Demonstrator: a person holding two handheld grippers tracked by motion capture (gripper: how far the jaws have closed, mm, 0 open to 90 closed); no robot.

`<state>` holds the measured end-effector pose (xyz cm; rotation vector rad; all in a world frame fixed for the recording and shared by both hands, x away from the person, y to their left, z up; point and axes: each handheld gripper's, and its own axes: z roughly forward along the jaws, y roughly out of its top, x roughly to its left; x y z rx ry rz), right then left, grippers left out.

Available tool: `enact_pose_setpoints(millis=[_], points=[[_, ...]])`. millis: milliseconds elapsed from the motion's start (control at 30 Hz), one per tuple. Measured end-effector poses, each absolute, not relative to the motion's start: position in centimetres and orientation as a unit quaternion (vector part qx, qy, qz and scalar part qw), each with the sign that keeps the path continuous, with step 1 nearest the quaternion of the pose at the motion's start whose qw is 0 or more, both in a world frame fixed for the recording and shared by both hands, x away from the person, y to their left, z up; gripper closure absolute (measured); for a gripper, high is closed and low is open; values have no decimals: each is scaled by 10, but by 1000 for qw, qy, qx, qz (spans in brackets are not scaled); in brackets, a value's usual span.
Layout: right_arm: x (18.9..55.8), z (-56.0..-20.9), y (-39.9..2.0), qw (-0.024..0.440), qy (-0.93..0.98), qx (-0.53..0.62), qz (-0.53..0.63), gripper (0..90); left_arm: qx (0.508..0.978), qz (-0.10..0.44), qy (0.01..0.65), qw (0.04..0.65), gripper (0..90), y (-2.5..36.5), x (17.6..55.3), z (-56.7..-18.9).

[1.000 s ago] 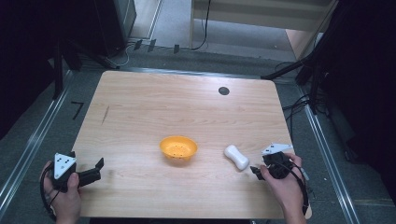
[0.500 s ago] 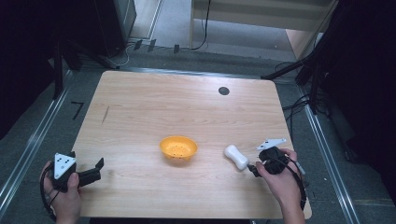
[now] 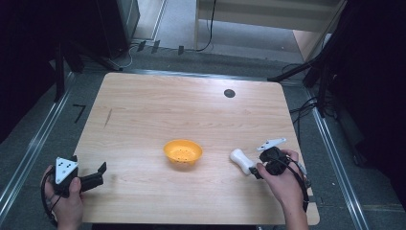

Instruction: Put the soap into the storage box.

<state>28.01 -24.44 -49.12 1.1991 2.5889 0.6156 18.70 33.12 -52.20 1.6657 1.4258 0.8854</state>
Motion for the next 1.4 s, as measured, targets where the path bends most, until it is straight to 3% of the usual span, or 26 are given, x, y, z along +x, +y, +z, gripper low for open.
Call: enact_pose_setpoints(millis=[1400], points=[[299,-495,-210,89,891,392,212,291,653,346,557,379,0,331,187,-522]])
